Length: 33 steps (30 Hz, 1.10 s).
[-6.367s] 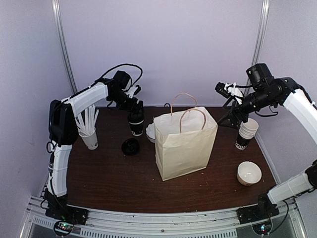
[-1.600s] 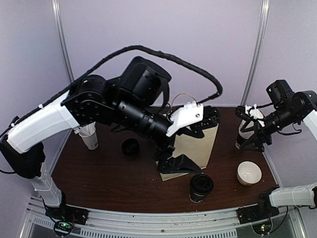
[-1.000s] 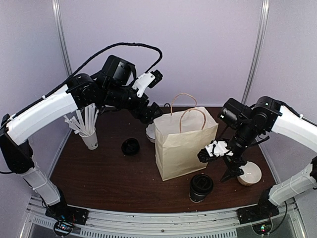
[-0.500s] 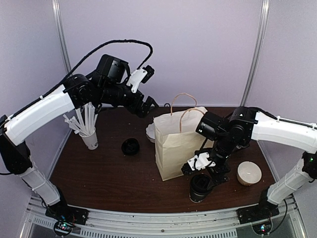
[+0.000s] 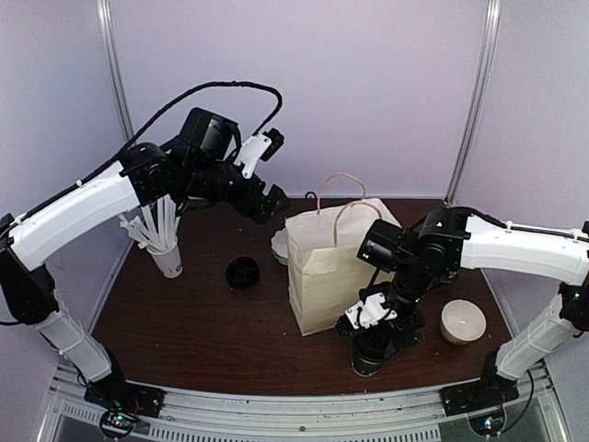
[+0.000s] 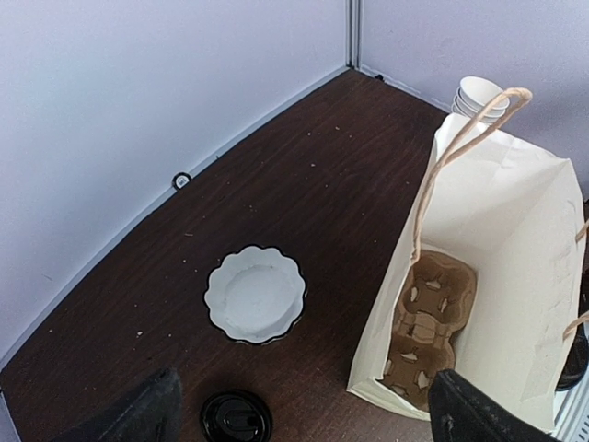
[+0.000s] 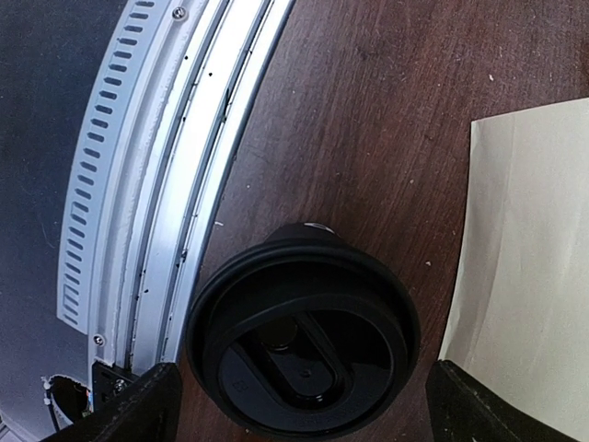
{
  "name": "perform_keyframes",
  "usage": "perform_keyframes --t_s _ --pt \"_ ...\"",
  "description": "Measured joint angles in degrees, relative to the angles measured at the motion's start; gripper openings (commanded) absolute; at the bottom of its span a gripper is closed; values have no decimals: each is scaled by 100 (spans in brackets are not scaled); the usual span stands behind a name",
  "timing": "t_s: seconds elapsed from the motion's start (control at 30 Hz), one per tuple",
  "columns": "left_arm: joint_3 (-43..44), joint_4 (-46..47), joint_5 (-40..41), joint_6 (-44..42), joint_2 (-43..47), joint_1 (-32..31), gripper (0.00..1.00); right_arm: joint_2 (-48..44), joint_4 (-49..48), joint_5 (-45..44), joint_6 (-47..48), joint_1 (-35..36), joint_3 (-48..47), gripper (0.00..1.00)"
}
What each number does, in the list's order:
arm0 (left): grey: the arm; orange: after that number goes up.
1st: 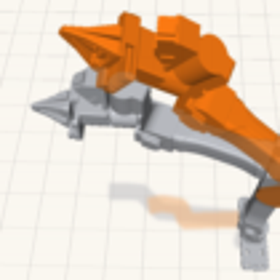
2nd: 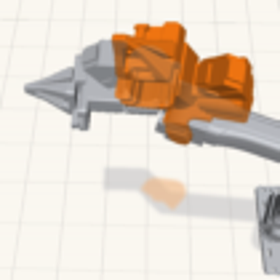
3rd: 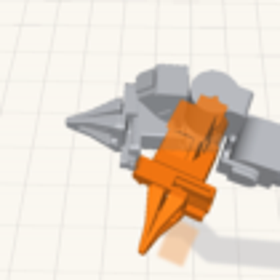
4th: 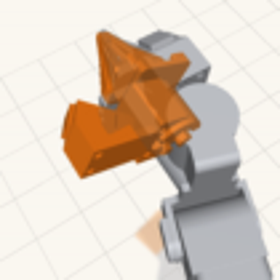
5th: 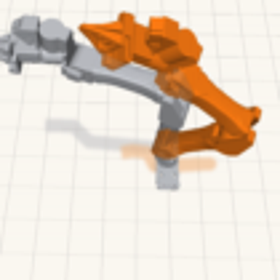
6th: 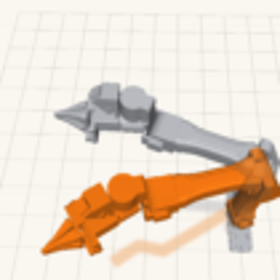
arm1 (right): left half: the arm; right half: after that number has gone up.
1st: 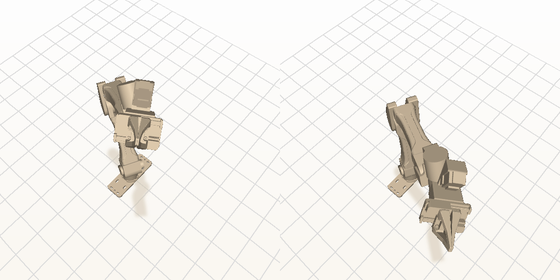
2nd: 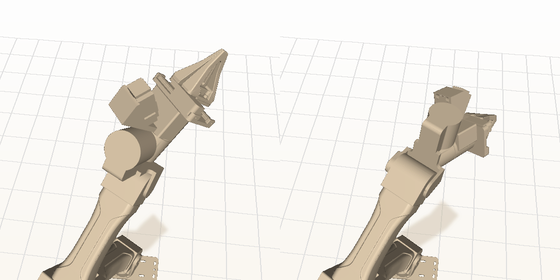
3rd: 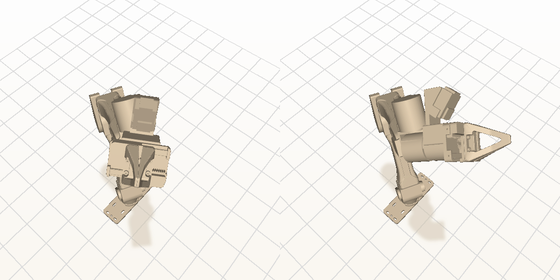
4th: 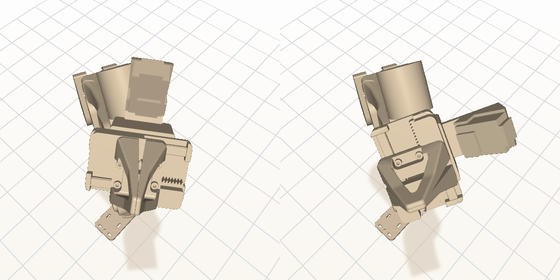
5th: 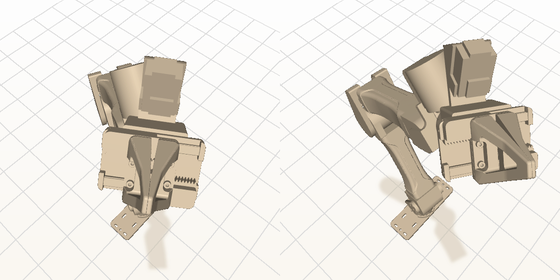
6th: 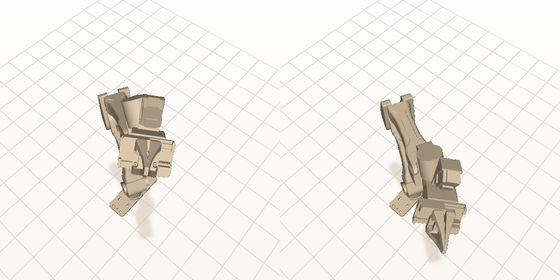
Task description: Pack the takeout coffee
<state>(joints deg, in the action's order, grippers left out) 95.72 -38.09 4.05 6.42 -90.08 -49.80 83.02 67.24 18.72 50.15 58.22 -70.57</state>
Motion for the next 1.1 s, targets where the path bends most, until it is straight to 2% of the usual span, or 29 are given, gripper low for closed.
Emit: perform_keyframes --t_s 0.2,0.6,0.8,1.1 --pt "-76 74 -2 24 85 0 98 42 -35 -103 -7 66 33 97" --pt "-133 76 -9 79 98 0 98 140 -111 -254 -42 160 81 86" --pt "-133 72 -9 76 98 0 98 192 -118 -282 -39 203 81 90" --pt "-131 66 4 68 96 0 97 184 -111 -369 -57 236 81 78"
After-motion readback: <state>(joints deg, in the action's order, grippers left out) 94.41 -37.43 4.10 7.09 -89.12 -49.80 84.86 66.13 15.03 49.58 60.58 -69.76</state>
